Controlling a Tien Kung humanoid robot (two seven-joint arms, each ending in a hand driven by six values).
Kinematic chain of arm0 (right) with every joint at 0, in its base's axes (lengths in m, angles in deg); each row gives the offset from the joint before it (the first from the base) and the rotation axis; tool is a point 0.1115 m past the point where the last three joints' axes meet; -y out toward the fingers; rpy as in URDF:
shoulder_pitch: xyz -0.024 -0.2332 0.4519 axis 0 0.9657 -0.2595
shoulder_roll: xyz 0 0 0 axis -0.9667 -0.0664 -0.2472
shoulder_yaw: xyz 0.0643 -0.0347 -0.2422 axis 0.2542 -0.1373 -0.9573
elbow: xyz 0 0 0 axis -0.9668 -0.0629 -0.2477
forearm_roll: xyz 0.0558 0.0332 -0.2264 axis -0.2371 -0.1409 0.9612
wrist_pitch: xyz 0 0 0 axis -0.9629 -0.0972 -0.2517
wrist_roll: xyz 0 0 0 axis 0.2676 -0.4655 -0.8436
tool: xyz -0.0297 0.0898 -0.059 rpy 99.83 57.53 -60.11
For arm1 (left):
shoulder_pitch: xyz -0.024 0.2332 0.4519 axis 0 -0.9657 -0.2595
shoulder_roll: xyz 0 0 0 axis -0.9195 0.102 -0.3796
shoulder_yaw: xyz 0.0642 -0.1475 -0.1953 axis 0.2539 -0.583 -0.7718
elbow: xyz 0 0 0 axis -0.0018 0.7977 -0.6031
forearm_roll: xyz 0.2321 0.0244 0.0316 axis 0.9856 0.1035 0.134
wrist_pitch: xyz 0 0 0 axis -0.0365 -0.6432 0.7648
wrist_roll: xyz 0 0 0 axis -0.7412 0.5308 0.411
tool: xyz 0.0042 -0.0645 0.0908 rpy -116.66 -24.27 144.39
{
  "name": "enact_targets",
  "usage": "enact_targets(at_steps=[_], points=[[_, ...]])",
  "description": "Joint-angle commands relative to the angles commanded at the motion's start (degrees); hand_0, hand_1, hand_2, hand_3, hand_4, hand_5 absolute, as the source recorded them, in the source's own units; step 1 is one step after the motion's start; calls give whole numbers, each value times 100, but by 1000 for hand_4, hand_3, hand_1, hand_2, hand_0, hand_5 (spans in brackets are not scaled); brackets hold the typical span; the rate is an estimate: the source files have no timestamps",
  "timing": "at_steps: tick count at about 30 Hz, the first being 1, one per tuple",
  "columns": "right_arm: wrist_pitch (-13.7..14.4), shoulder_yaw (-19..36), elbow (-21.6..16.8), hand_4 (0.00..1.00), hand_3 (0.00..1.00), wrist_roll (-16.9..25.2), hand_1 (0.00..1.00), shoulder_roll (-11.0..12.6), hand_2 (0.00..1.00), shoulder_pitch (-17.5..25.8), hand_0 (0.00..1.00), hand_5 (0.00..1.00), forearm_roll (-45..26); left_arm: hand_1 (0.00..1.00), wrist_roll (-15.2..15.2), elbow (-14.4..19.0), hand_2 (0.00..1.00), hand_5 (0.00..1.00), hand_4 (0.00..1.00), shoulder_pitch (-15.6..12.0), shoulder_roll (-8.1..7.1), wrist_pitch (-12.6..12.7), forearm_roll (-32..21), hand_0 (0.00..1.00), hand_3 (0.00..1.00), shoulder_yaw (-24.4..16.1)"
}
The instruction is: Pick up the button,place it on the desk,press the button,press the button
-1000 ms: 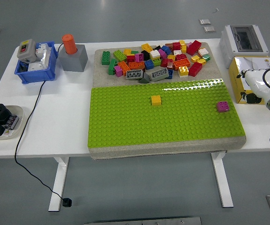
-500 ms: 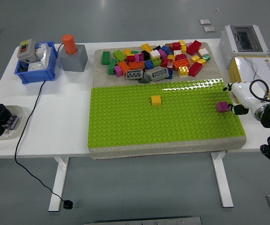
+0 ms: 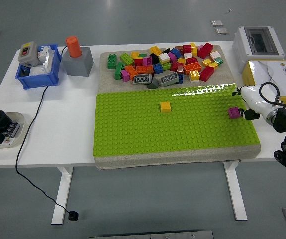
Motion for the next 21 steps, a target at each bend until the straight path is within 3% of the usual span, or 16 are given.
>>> enact_targets(at_steps=[15, 21], points=[[-187, 81, -39, 729, 711, -3, 648, 204, 751, -83, 656, 150, -236, 628, 4, 0, 668, 445, 697, 9, -2, 8, -92, 650, 698, 50], [-18, 754, 61, 735, 704, 70, 634, 250, 729, -59, 640, 161, -4, 628, 1, 0, 668, 445, 697, 6, -30, 17, -168, 650, 698, 130]])
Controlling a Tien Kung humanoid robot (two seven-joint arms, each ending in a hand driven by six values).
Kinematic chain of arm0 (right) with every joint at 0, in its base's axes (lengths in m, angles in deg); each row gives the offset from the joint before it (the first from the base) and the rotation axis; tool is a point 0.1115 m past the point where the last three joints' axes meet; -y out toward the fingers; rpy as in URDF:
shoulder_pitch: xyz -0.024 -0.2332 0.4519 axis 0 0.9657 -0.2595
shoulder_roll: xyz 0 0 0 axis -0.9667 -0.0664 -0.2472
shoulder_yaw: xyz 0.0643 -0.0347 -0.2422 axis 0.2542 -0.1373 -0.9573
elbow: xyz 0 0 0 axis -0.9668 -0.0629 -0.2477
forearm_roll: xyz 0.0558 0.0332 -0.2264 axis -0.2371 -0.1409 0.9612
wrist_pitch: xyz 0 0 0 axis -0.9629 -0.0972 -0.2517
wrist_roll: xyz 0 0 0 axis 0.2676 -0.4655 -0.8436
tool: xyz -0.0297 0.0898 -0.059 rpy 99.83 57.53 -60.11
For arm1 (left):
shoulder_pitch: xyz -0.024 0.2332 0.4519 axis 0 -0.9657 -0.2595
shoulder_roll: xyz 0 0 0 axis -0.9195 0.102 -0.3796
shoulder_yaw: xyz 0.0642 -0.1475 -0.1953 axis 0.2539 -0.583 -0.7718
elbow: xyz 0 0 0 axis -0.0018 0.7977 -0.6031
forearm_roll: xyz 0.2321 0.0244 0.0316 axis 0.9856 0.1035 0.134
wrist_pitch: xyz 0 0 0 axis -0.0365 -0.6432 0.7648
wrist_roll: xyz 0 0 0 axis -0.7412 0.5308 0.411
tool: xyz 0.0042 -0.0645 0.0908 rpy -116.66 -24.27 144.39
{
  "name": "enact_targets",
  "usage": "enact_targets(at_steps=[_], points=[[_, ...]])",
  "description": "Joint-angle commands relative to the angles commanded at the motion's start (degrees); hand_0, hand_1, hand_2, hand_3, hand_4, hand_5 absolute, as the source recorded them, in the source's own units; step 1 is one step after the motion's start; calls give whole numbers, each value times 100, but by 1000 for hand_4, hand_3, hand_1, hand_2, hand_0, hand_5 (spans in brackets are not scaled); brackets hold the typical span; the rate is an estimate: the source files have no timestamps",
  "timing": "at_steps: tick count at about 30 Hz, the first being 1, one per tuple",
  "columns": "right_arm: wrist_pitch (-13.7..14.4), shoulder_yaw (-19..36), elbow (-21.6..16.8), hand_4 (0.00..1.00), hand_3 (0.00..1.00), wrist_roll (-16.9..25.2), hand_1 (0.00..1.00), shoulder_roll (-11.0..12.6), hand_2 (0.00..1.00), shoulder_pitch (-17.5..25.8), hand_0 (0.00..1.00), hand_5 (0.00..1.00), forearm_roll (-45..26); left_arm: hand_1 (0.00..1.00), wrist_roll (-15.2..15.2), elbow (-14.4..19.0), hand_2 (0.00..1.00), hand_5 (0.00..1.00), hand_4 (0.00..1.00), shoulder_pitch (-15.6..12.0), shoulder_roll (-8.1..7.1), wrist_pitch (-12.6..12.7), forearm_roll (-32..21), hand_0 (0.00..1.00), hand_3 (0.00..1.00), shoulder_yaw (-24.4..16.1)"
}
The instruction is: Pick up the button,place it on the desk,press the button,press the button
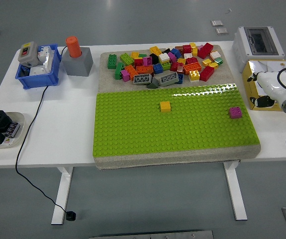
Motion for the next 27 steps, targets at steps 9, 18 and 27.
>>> enact_targets(at_steps=[9, 18, 27], points=[[54, 1097, -63, 743, 704, 35, 625, -182, 722, 338, 636, 173, 307, 628, 1, 0, 668, 445, 697, -59, -45, 10, -117, 650, 698, 152], [126, 2102, -341, 752, 710, 130, 627, -272, 723, 1017, 635, 179, 290, 628, -31, 0, 668, 445, 697, -50, -62, 21, -179, 650, 698, 198], [190, 2426, -444, 769, 707, 208, 626, -468, 724, 1187, 636, 179, 308, 628, 38, 0, 668, 445, 697, -60, -112, 22, -3, 650, 698, -24]])
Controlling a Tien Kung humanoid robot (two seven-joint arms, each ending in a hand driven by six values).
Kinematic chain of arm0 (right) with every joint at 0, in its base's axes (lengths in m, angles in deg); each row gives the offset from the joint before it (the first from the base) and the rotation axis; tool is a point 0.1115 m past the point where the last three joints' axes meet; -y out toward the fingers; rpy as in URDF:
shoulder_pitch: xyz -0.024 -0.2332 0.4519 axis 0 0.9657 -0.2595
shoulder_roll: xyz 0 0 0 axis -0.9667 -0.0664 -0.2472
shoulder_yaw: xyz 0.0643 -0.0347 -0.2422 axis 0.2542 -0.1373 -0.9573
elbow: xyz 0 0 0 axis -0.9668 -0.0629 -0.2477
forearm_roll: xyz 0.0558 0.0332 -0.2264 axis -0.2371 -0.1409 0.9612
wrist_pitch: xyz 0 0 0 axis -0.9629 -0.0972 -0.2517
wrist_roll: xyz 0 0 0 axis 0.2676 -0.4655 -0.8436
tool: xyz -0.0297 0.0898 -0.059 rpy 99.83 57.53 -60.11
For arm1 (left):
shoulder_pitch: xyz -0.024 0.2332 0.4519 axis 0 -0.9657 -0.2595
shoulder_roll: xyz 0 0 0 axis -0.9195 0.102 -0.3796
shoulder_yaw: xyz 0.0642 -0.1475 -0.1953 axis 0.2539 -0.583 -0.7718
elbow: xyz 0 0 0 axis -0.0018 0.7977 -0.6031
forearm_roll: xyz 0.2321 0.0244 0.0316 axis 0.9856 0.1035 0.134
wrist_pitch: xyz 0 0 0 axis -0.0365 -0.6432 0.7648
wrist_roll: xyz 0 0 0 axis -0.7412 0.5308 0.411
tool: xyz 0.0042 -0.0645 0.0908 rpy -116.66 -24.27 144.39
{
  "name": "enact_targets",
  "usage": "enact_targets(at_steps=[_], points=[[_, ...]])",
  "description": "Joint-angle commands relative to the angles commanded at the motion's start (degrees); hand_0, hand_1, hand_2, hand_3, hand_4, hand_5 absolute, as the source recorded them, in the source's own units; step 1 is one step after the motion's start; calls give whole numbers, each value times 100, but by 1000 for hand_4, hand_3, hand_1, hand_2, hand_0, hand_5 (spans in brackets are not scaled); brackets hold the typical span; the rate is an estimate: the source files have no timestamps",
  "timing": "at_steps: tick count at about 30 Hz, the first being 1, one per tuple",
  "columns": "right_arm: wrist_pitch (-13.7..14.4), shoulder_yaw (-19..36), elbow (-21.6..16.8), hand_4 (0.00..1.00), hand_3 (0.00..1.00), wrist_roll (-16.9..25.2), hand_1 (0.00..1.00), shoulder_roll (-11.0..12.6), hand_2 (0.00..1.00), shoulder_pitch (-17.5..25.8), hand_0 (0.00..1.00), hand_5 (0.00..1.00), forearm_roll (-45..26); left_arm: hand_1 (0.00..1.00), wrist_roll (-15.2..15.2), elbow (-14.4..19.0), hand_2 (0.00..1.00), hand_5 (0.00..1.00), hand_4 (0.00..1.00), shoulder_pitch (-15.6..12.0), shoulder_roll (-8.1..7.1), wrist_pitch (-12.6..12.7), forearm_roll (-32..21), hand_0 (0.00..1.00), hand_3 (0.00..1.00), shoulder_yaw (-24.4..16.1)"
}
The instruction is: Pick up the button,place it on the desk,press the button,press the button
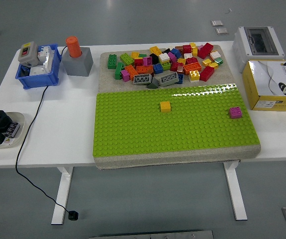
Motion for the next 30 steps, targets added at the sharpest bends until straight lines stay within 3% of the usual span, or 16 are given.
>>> enact_targets(at_steps=[7, 20, 30], points=[[66, 199, -52, 769, 709, 61, 625, -180, 722, 151, 636, 180, 17, 628, -30, 0, 668, 443, 697, 7, 1, 21, -188, 650, 697, 169], [120, 466, -76, 768, 707, 113, 624, -308, 720, 354, 635, 180, 41, 628, -33, 0, 668, 442, 697, 10, -21, 53, -369, 650, 697, 300], [130, 448, -60, 764, 704, 155, 622, -365, 718, 325, 631, 177, 5, 628, 12, 0, 668, 442, 696, -42, 12, 42, -171, 650, 697, 112]])
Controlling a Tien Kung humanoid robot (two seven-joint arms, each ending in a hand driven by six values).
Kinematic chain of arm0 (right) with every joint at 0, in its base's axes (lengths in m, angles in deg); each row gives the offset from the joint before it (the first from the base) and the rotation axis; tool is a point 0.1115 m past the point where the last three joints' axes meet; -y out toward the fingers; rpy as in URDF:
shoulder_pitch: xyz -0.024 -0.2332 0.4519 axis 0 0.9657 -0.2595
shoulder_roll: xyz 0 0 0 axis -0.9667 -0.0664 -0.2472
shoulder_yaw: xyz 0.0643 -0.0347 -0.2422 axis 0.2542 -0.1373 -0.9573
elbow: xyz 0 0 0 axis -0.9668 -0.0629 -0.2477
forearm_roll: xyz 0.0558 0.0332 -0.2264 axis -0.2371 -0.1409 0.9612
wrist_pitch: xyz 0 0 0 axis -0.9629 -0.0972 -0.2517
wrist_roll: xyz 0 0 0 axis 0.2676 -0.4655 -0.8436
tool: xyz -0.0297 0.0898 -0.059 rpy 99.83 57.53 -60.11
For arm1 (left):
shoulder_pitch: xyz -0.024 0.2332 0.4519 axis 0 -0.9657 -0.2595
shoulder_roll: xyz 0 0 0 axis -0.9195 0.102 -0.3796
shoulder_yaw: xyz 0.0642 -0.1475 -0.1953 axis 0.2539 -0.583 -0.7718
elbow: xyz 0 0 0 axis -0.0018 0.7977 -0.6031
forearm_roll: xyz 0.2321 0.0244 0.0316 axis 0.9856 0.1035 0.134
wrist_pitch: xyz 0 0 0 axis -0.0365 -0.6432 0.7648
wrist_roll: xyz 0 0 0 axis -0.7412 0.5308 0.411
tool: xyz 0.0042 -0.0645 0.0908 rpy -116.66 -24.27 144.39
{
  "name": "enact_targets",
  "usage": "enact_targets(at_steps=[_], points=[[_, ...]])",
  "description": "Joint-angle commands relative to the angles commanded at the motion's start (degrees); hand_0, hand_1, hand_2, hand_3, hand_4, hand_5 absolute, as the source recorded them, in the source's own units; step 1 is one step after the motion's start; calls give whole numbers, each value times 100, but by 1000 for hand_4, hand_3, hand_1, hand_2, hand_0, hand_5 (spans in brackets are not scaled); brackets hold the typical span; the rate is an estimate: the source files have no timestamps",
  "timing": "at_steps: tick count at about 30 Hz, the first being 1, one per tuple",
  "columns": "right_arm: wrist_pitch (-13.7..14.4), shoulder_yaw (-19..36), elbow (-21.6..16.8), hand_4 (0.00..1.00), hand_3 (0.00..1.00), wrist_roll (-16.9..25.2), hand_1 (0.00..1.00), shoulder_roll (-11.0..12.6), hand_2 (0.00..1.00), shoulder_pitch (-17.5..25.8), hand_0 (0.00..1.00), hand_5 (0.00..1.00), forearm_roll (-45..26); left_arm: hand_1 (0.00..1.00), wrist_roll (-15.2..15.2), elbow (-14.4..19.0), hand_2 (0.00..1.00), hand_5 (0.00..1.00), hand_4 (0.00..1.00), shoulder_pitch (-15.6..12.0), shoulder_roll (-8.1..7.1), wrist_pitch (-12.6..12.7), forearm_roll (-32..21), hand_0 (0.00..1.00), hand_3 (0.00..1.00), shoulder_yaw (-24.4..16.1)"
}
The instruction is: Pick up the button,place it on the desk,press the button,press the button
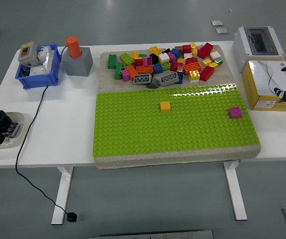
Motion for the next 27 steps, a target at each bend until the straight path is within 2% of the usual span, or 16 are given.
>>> enact_targets(at_steps=[5, 12, 14, 18, 22, 27], points=[[-31, -124, 63, 762, 704, -18, 622, -80, 718, -162, 632, 178, 53, 628, -21, 0, 668, 442, 696, 1, -10, 9, -3, 650, 696, -16], [-183, -569, 628, 762, 717, -124, 616, -758, 716, -976, 613, 177, 404, 628, -11, 0, 668, 442, 696, 36, 30, 0, 9, 650, 695, 12], [-176, -678, 669, 759, 716, -108, 607, -875, 702, -1143, 605, 179, 424, 628, -29, 0, 668, 442, 695, 60, 34, 2, -33, 651, 694, 64], [-193, -887, 505, 759, 716, -137, 607, -816, 702, -1146, 605, 179, 211, 628, -55, 0, 668, 442, 695, 58, 39, 9, -94, 651, 694, 98], [-212, -1196, 121, 757, 715, -172, 604, -678, 698, -1091, 600, 177, -65, 629, 36, 0, 668, 442, 693, 10, 48, -3, 151, 650, 694, -180], [-176, -1168, -75, 746, 712, -153, 602, -650, 695, -964, 599, 173, -163, 628, 43, 0, 667, 444, 693, 12, 57, -10, 221, 650, 694, -238]])
